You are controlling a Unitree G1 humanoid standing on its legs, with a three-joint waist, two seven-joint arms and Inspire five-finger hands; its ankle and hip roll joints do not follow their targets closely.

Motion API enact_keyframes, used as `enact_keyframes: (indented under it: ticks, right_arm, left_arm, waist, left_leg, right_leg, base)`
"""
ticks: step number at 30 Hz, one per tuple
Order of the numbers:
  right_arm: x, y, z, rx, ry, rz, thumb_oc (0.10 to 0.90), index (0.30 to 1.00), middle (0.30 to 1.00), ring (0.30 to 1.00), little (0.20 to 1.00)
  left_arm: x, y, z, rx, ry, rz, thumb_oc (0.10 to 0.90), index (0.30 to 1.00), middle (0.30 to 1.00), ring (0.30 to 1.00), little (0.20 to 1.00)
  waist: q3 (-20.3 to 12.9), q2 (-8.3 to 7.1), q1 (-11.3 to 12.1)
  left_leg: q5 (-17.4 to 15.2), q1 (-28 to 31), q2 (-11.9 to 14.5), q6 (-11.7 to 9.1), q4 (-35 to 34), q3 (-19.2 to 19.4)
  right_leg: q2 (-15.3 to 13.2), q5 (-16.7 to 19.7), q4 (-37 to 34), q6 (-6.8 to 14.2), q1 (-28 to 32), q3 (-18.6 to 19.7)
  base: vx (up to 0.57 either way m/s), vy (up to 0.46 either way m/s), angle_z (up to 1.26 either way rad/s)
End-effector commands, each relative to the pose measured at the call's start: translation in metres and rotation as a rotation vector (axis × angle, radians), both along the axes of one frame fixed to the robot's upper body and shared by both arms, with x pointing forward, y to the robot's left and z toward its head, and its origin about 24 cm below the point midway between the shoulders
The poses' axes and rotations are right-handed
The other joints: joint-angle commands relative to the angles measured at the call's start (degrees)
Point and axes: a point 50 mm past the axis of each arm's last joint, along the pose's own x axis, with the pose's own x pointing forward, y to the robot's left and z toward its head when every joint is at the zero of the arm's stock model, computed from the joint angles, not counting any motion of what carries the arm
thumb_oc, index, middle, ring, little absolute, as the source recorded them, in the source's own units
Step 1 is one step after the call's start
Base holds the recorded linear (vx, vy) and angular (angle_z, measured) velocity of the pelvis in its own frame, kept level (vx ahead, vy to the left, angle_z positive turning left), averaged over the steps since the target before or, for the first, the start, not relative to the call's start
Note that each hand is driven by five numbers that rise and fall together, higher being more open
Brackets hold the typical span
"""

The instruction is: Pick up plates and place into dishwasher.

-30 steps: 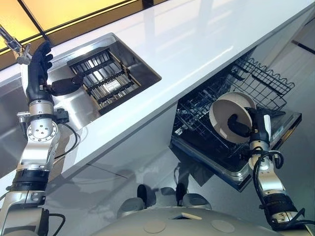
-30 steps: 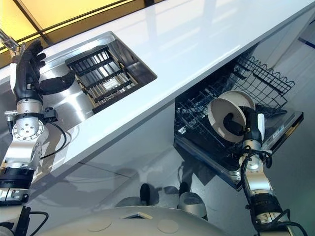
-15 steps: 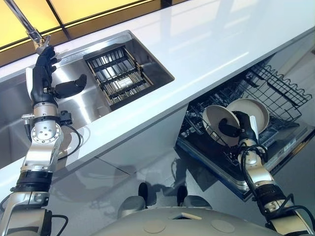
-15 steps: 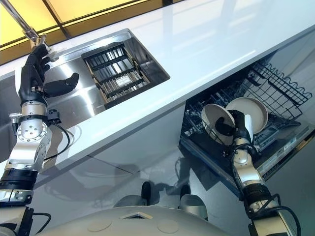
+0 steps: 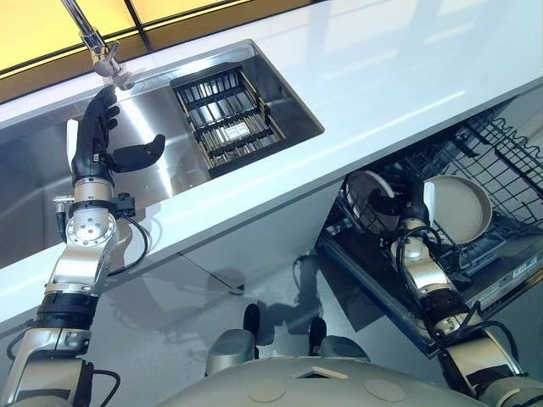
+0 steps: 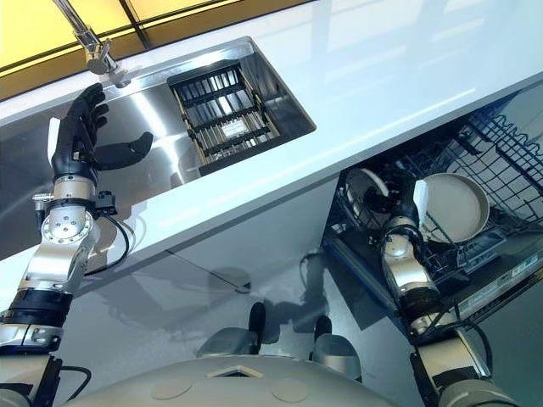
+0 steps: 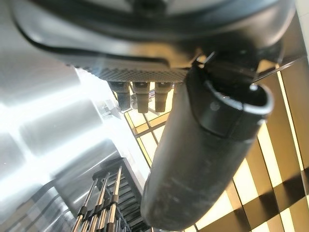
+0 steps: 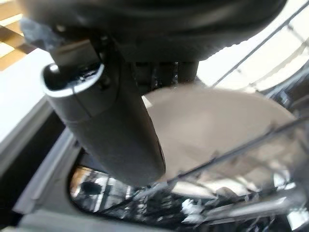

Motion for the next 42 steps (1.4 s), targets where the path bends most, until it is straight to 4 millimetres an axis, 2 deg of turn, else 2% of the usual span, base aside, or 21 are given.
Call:
enact_keyframes:
  ticks: [1, 4, 12, 16, 24, 28, 32, 34, 37, 42]
  right_arm:
    - [0.022, 0.019, 0.079, 0.035, -0.422, 0.088, 0.8, 0.9, 0.9, 0.9, 0.9]
    - [0.013, 0.017, 0.087, 0.081, -0.474, 0.096, 0.8, 0.9, 0.9, 0.9, 0.9]
    - [-0.021, -0.002, 0.082, 0.062, -0.479, 0.106, 0.8, 0.9, 0.9, 0.9, 0.9]
    - [-0.035, -0.02, 0.086, 0.085, -0.526, 0.022, 0.8, 0.9, 0.9, 0.9, 0.9]
    - [-0.055, -0.043, 0.071, 0.145, -0.521, -0.172, 0.8, 0.9, 0.9, 0.9, 0.9]
    - [-0.057, -0.05, 0.057, 0.131, -0.475, -0.214, 0.8, 0.9, 0.9, 0.9, 0.9]
    - [-0.056, -0.057, 0.038, 0.136, -0.396, -0.207, 0.8, 0.9, 0.9, 0.9, 0.9]
    - [-0.054, -0.063, 0.029, 0.086, -0.34, -0.205, 0.8, 0.9, 0.9, 0.9, 0.9]
    - [-0.05, -0.078, 0.017, 0.039, -0.226, -0.217, 0.8, 0.9, 0.9, 0.9, 0.9]
    - [-0.053, -0.107, 0.002, 0.07, -0.106, -0.301, 0.8, 0.9, 0.9, 0.9, 0.9]
  left_arm:
    - [0.014, -0.011, 0.049, 0.006, -0.23, -0.052, 0.8, 0.9, 0.9, 0.9, 0.9]
    - [0.011, -0.006, 0.048, 0.005, -0.233, -0.033, 0.8, 0.9, 0.9, 0.9, 0.9]
    - [-0.003, 0.009, 0.045, 0.007, -0.236, 0.027, 0.8, 0.9, 0.9, 0.9, 0.9]
    - [-0.01, 0.018, 0.042, 0.008, -0.238, 0.063, 0.8, 0.9, 0.9, 0.9, 0.9]
    - [-0.016, 0.031, 0.042, 0.006, -0.235, 0.114, 0.8, 0.9, 0.9, 0.9, 0.9]
    - [-0.014, 0.032, 0.044, 0.002, -0.232, 0.115, 0.8, 0.9, 0.9, 0.9, 0.9]
    - [-0.012, 0.03, 0.044, 0.005, -0.224, 0.103, 0.8, 0.9, 0.9, 0.9, 0.9]
    - [-0.01, 0.029, 0.043, 0.007, -0.218, 0.091, 0.8, 0.9, 0.9, 0.9, 0.9]
    - [-0.006, 0.027, 0.046, 0.013, -0.209, 0.07, 0.8, 0.9, 0.9, 0.9, 0.9]
    - [0.0, 0.021, 0.049, 0.035, -0.186, 0.03, 0.8, 0.9, 0.9, 0.9, 0.9]
  waist:
    - [-3.25, 1.0, -0.93]
    - [-3.17, 0.87, -1.91]
    - [-3.49, 0.37, -4.79]
    - [-3.09, 0.31, -6.54]
    - [-2.75, 0.69, -8.88]
    - [-2.74, 1.1, -8.89]
    - [-2.82, 1.29, -8.19]
    - [-2.86, 1.3, -7.51]
    - [-2.83, 1.37, -6.35]
    - [-2.27, 1.2, -4.35]
  left_leg:
    - [-6.62, 1.4, -2.49, 1.24, 2.1, 5.58]
    - [-6.85, 1.55, -2.56, 1.42, 2.03, 6.29]
    - [-7.21, 2.27, -2.51, 1.97, 1.29, 8.64]
    - [-7.39, 2.47, -2.47, 2.15, 1.1, 10.14]
    - [-7.41, 2.45, -2.34, 2.25, 0.78, 11.88]
    - [-7.29, 2.35, -2.23, 2.1, 0.76, 12.13]
    - [-7.14, 2.25, -2.15, 1.87, 0.83, 12.03]
    - [-7.13, 2.13, -2.07, 1.72, 0.95, 11.7]
    - [-6.99, 1.91, -1.97, 1.46, 1.05, 10.95]
    - [-7.07, 1.33, -1.71, 1.12, 1.91, 9.64]
  right_leg:
    - [2.36, -9.81, 12.66, 0.35, -4.72, 1.23]
    - [2.33, -9.93, 12.96, 0.59, -5.04, 1.58]
    - [2.48, -10.1, 13.27, 1.18, -5.62, 2.57]
    - [2.54, -10.08, 13.63, 1.56, -6.19, 2.87]
    - [2.46, -10.12, 14.0, 2.06, -7.06, 2.94]
    - [2.31, -10.08, 13.96, 2.19, -7.1, 2.51]
    - [2.28, -9.94, 13.57, 2.17, -6.76, 2.05]
    - [2.33, -10.01, 13.65, 2.12, -6.67, 1.74]
    - [2.44, -10.09, 13.57, 1.94, -6.37, 1.15]
    - [2.74, -10.28, 13.73, 1.35, -5.94, 0.61]
  base:
    - [0.0, 0.0, 0.0]
    - [-0.01, 0.01, 0.04]
    - [-0.02, 0.001, 0.0]
    - [-0.05, -0.011, -0.17]
    - [-0.05, -0.015, -0.19]
    - [-0.04, -0.028, -0.12]
    - [-0.01, -0.049, -0.14]
    - [0.01, -0.068, -0.02]
    - [0.03, -0.08, -0.01]
    - [0.06, -0.108, 0.05]
